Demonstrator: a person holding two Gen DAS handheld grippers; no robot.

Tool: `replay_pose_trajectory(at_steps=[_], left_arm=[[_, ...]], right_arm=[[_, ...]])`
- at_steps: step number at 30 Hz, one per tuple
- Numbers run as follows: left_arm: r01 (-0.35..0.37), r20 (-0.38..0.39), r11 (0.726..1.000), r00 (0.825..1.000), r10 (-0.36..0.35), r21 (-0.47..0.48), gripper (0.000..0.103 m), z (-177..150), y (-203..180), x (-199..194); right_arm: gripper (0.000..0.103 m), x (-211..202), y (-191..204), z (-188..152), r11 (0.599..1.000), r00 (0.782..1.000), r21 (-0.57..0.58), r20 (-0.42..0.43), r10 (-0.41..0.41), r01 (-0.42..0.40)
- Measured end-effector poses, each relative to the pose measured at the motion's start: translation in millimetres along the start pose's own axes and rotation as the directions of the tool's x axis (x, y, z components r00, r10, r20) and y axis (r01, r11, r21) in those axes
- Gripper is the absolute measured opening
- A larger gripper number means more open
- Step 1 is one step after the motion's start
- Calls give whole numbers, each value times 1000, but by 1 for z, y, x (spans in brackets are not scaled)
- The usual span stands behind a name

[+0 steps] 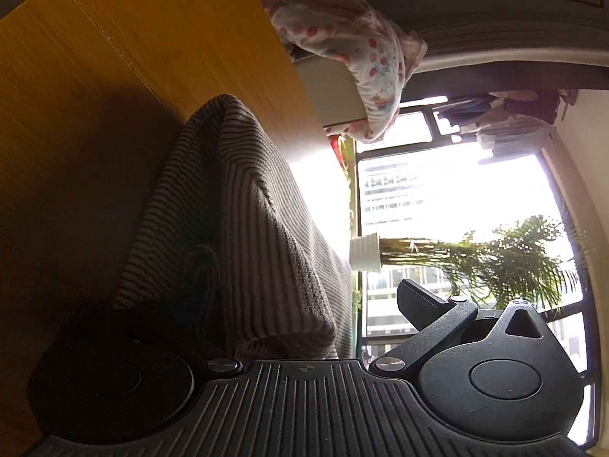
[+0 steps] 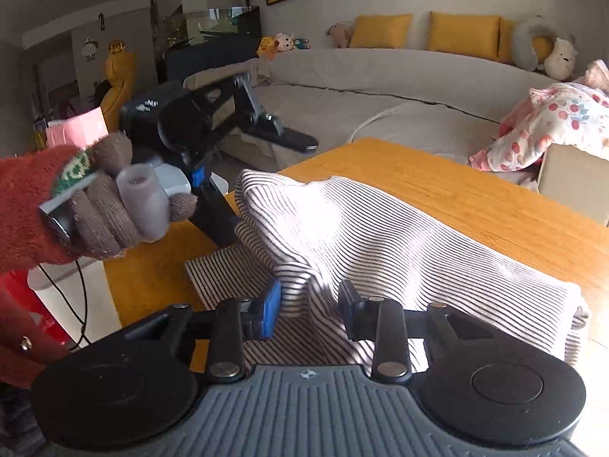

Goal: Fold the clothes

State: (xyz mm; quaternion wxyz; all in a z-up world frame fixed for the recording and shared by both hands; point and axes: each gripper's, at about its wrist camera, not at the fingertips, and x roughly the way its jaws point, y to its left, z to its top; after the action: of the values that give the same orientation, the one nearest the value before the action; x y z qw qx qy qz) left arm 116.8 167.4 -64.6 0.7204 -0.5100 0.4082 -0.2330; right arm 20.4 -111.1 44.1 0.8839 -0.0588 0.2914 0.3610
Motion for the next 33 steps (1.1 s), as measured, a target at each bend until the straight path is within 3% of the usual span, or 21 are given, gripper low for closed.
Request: replay_pose_trajectory(at_steps=[2,4,8,11,12,16,18,20,21,25,28,31,33], left_arm=[[-25,-7,999,1000,26,39,103,1,-3,4],[-56,-12,994,998,57,95,101,2,-10,4],[-142,-11,973,989,147,184,76,4,-19,5],[-178,-7,959,983,184,220,61,2,-19,-1],[-188,-2,954,981,194,234,55,1,-19,-3],[-218,11,936,975,224,278,47,-1,-19,-10],[-234,25,924,971,238,302,42,-2,-22,-10],[-251,48,900,967,251,355,32,-7,-30,-13],[-259,61,883,965,256,392,31,-10,-37,-16],[-227,73,837,973,221,498,30,-27,-63,-35],[-221,64,823,973,221,523,31,-43,-60,-42],[-290,52,804,950,309,519,31,-54,-40,-30],[-319,60,797,939,338,513,31,-56,-32,-25]], right_arm=[[53,-31,-18,-5,997,999,73,15,-33,32],[56,-60,-44,-13,977,993,179,7,-117,114],[56,-87,-94,-27,886,969,398,-25,-247,236],[56,-81,-112,-36,838,972,507,0,-235,203],[56,-73,-113,-38,836,975,515,5,-224,190],[59,-27,-116,-40,841,979,503,-56,-196,197],[45,-7,-118,-39,851,981,488,-84,-176,194],[23,-3,-113,-30,871,979,448,-70,-190,201],[21,-8,-110,-22,880,980,433,-46,-194,194],[20,-41,-99,-3,916,981,368,45,-189,160],[21,-44,-96,-12,923,980,340,21,-197,178],[22,-23,-97,-35,917,971,321,-64,-229,238],[23,-16,-95,-38,921,965,287,-63,-255,262]])
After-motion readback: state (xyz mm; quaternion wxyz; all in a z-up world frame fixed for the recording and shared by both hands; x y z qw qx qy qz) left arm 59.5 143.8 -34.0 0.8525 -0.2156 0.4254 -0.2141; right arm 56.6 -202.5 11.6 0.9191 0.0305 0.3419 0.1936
